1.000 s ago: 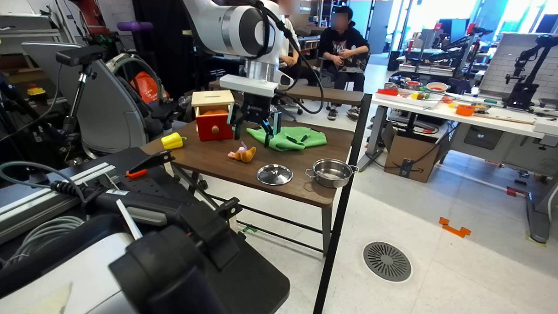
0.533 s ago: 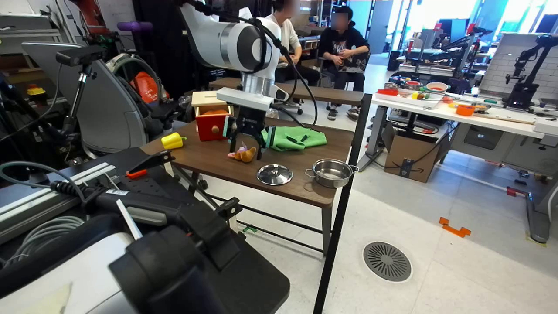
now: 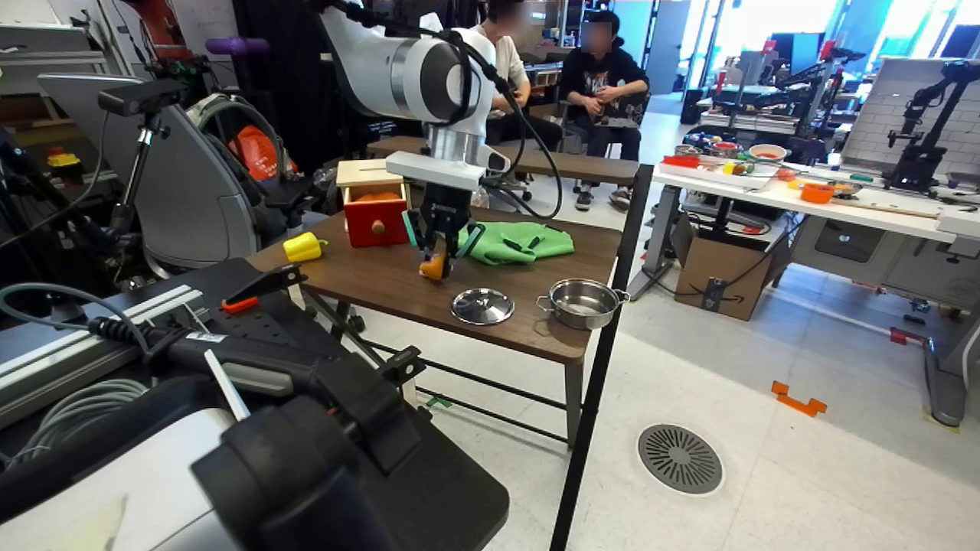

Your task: Put the silver lid on the silver pot, remove the lid from the pot, place the bunny plush toy in the pot

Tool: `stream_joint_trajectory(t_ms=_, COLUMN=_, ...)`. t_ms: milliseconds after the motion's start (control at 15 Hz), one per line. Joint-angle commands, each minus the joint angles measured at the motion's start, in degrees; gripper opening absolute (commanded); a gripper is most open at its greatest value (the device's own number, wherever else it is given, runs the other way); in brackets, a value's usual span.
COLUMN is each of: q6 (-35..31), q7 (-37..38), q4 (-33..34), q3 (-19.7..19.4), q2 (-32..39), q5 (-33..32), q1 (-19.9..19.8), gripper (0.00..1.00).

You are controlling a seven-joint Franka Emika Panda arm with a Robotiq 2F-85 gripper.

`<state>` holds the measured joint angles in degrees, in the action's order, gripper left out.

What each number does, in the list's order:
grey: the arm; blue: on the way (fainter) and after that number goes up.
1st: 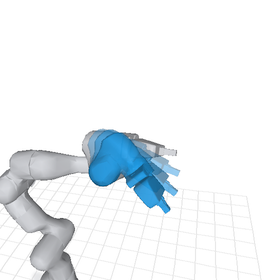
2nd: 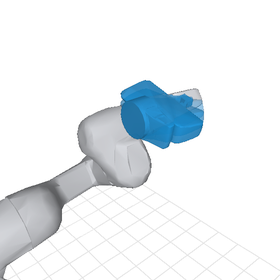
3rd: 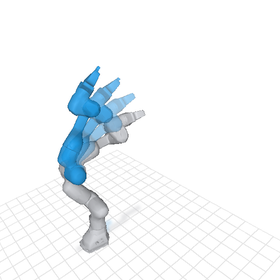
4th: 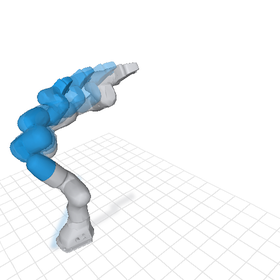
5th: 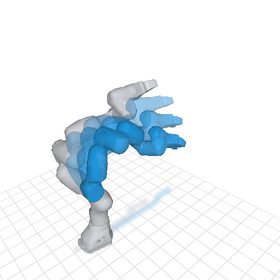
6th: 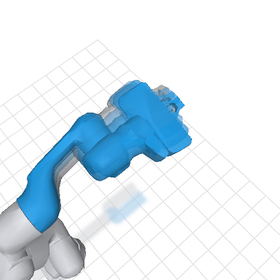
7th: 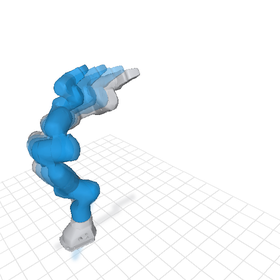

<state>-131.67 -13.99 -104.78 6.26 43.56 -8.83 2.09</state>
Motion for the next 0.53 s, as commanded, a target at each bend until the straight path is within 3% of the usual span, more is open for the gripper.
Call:
stream_joint_trajectory(t_ms=0, q6=0.25, q7=-0.61, q4=-0.28, q3=-1.0, q2=-3.9, q5=0.12, q1=-0.53, gripper=0.04)
stream_joint_trajectory(t_ms=467, q6=-1.23, q7=-0.28, q4=-0.49, q3=-5.2, q2=-8.5, q5=0.1, q1=-4.22, gripper=0.05)
